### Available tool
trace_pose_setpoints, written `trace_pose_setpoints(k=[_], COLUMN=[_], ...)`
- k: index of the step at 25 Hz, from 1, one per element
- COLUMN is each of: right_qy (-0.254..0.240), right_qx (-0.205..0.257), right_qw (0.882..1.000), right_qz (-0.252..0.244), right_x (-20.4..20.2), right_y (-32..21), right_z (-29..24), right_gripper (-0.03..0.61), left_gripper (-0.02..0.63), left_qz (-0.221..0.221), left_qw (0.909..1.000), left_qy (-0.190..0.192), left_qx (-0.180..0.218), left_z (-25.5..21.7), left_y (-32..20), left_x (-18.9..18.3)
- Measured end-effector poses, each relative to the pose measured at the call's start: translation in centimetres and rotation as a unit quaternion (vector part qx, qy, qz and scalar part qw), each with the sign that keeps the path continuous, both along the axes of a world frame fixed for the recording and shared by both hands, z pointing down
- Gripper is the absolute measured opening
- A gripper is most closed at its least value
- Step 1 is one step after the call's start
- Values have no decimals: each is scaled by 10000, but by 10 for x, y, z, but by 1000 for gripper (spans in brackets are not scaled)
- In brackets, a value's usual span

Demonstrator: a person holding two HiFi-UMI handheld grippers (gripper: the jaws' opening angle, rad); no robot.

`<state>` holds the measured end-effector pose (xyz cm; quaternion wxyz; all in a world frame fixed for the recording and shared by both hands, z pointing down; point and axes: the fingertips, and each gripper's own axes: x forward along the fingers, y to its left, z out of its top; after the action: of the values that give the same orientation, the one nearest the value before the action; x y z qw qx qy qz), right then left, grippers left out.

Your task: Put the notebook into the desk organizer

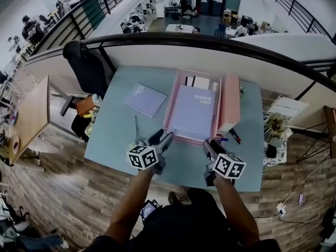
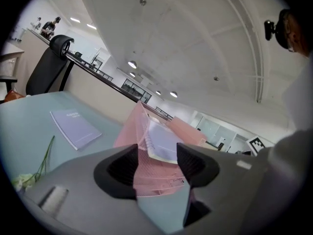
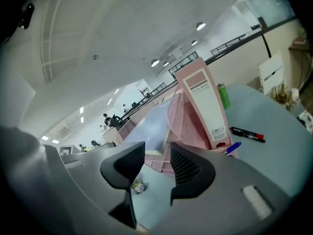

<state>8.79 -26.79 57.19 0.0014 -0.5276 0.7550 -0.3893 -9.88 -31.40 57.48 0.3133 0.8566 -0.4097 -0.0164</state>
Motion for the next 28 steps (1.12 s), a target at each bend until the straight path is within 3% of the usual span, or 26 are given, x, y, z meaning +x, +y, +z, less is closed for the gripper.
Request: trace_pose_setpoints(k=[7, 12, 14, 21, 28], right_qy=[-835, -985, -1055, -978, -696], right_qx=[-251, -370, -369, -274, -195], right_qw=[9961, 9943, 9936, 9948, 9974], right_qz=[117, 157, 147, 101, 2], right_x=[-8, -10, -12, -15, -19], right_y=[-8, -11, -10, -5, 12], right_z=[13, 18, 16, 6, 1], right_gripper=[147, 142, 85, 49, 41], left_gripper=[268, 248, 227, 155, 137], left_qz=[-99, -185, -191, -232, -219], left_qw=[9992, 9982, 9979, 9972, 9985], left_qy=[152, 212, 238, 312, -43], left_qx=[-362, -528, -576, -638, -492], left_z=[14, 19, 19, 14, 11], left_y=[-4, -7, -7, -2, 16], left_x=[4, 2, 1, 3, 2])
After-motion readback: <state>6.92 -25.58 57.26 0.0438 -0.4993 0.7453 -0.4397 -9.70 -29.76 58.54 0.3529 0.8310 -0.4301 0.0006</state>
